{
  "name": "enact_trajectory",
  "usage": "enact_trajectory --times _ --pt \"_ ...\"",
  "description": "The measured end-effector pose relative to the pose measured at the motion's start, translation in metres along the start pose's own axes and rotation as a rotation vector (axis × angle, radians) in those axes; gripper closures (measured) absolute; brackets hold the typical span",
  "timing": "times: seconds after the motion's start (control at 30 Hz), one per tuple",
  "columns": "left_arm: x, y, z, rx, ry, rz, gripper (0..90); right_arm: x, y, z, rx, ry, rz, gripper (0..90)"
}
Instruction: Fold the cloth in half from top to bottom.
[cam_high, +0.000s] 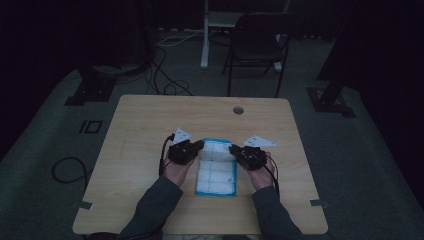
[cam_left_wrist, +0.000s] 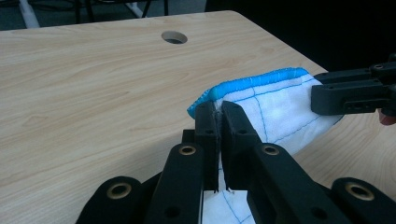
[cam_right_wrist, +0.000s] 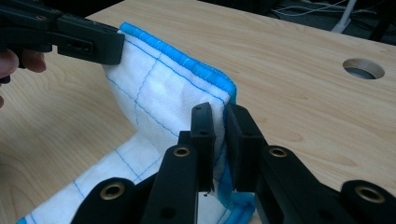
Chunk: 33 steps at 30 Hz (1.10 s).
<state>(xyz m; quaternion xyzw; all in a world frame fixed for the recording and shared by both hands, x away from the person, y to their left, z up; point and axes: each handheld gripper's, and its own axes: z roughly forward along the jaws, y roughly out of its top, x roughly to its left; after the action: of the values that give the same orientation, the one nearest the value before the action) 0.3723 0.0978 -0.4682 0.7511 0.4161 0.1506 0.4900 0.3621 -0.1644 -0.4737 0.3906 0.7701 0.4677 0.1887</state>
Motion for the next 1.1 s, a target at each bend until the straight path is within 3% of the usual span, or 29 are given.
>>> enact_trajectory --times 1.1 --pt "-0.010 -0.020 -0.011 0.003 -0.014 -0.003 86.9 0.013 -0.021 -0.009 0.002 0.017 0.008 82.7"
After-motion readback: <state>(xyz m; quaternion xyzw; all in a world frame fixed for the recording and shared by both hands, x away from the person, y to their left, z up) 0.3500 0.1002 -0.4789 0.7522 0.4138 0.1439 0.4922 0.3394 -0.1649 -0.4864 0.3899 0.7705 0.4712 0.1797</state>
